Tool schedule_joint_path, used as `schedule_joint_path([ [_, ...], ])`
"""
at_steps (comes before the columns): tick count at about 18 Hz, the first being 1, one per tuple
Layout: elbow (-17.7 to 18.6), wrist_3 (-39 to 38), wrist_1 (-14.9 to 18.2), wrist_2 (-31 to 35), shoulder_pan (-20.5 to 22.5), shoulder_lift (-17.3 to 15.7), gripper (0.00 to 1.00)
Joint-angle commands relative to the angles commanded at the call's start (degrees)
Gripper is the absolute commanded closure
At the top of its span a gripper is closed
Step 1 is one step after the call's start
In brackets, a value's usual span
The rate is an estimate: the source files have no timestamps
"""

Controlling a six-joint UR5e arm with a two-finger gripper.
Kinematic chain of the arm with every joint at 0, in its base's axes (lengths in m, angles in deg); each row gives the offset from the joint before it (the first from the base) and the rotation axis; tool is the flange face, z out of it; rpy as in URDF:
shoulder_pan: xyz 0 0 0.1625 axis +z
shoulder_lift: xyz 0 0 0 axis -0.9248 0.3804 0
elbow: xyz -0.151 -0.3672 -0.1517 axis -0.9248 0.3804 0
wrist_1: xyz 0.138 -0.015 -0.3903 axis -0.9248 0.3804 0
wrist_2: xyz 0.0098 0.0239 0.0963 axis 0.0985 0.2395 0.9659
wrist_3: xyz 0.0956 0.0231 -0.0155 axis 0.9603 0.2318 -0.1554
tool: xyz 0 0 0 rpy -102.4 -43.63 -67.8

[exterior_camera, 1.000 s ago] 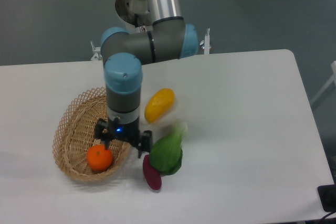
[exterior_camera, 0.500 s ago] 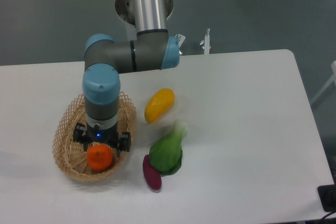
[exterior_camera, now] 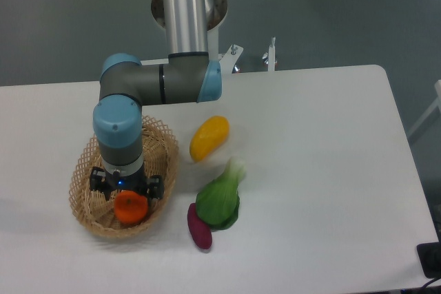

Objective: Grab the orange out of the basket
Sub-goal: 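Lower the gripper onto the orange and close the fingers around it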

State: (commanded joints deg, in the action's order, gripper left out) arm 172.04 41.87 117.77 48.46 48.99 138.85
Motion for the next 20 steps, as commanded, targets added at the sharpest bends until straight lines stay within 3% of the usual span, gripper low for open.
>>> schedule_joint_path([
  [10, -0.4, -0.5, -1.3, 1.4, -0.5, 1.8, 0.00],
  [16, -0.4, -0.7, -1.2, 1.8, -0.7, 1.6, 0.33],
  [20, -0.4, -0.6, -1.7, 1.1, -0.9, -0.3, 0.37],
])
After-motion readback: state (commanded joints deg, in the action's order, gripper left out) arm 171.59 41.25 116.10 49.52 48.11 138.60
